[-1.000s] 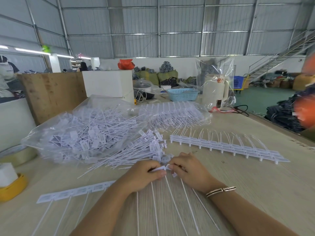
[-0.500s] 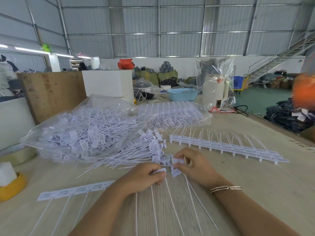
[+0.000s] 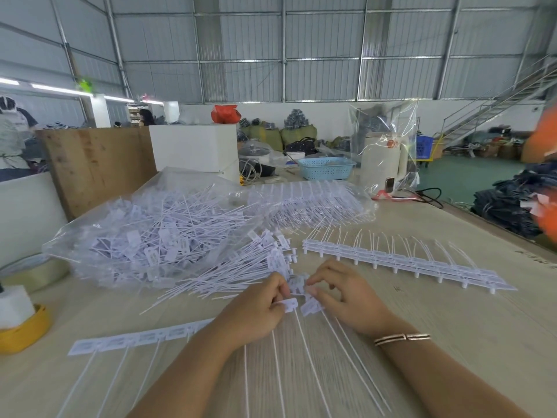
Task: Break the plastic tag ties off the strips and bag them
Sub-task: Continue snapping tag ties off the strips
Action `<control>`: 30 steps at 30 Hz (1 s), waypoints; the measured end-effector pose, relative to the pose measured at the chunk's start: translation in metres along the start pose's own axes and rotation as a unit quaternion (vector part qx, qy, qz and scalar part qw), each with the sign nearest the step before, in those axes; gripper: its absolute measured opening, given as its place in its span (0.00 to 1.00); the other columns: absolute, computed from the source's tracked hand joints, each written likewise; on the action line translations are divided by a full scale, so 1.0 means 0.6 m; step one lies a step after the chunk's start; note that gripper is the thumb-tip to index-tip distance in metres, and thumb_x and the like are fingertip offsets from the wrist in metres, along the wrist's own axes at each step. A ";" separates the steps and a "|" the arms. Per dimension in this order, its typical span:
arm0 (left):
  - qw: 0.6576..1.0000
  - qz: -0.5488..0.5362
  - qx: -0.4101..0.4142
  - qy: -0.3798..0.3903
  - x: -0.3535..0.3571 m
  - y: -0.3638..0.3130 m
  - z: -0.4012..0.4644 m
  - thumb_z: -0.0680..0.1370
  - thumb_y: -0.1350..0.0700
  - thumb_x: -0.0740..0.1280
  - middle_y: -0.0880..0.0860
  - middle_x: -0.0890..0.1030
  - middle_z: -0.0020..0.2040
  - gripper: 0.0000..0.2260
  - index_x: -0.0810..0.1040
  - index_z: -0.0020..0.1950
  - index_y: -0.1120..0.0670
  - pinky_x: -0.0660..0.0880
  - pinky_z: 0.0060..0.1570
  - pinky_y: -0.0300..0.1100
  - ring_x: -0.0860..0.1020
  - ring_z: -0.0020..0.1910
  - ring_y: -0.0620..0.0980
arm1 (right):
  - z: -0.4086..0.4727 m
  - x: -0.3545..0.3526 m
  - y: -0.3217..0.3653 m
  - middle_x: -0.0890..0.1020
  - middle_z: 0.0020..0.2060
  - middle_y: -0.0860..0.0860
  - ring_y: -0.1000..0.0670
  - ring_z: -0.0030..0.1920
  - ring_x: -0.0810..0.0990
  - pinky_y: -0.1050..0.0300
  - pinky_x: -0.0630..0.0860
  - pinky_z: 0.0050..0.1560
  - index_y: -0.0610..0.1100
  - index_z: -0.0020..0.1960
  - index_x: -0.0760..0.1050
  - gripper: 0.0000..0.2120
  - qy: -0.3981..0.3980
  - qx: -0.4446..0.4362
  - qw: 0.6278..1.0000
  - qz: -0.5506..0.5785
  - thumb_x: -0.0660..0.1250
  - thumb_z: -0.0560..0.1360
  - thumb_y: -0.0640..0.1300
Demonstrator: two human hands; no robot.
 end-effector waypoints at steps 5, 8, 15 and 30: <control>1.000 0.007 0.022 -0.011 -0.002 -0.010 0.002 0.78 0.54 0.61 0.46 0.71 0.35 0.09 0.64 0.44 0.42 0.66 0.38 0.45 0.69 0.34 0.45 | -0.004 0.035 0.047 0.78 0.44 0.54 0.56 0.45 0.76 0.57 0.71 0.49 0.45 0.52 0.75 0.14 0.054 -0.042 0.998 -0.002 0.67 0.71 0.53; 1.000 -0.003 0.023 -0.013 -0.003 -0.010 0.003 0.78 0.57 0.62 0.49 0.73 0.37 0.11 0.63 0.43 0.42 0.67 0.39 0.46 0.69 0.35 0.47 | -0.003 0.049 0.045 0.79 0.43 0.55 0.55 0.44 0.76 0.58 0.69 0.50 0.46 0.52 0.72 0.13 0.067 -0.039 0.997 -0.019 0.69 0.71 0.50; 0.997 0.075 0.021 -0.030 -0.017 -0.002 0.003 0.77 0.50 0.62 0.44 0.76 0.39 0.04 0.68 0.46 0.42 0.71 0.40 0.45 0.74 0.37 0.44 | 0.000 0.034 0.024 0.78 0.42 0.59 0.60 0.40 0.74 0.61 0.68 0.49 0.47 0.54 0.76 0.13 0.048 -0.009 0.999 0.004 0.69 0.70 0.45; 0.996 -0.091 -0.008 0.025 0.008 0.008 0.004 0.78 0.55 0.64 0.40 0.77 0.30 0.07 0.76 0.42 0.46 0.68 0.37 0.35 0.73 0.31 0.38 | 0.002 0.056 0.010 0.78 0.44 0.58 0.55 0.45 0.75 0.58 0.61 0.47 0.52 0.51 0.71 0.14 0.095 -0.003 0.986 -0.135 0.67 0.69 0.55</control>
Point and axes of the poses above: each hand's wrist, its own z-axis towards the middle knuckle, its own x-axis out of the palm, y = z × x, the point moved 10 cm from there along z, towards the middle knuckle
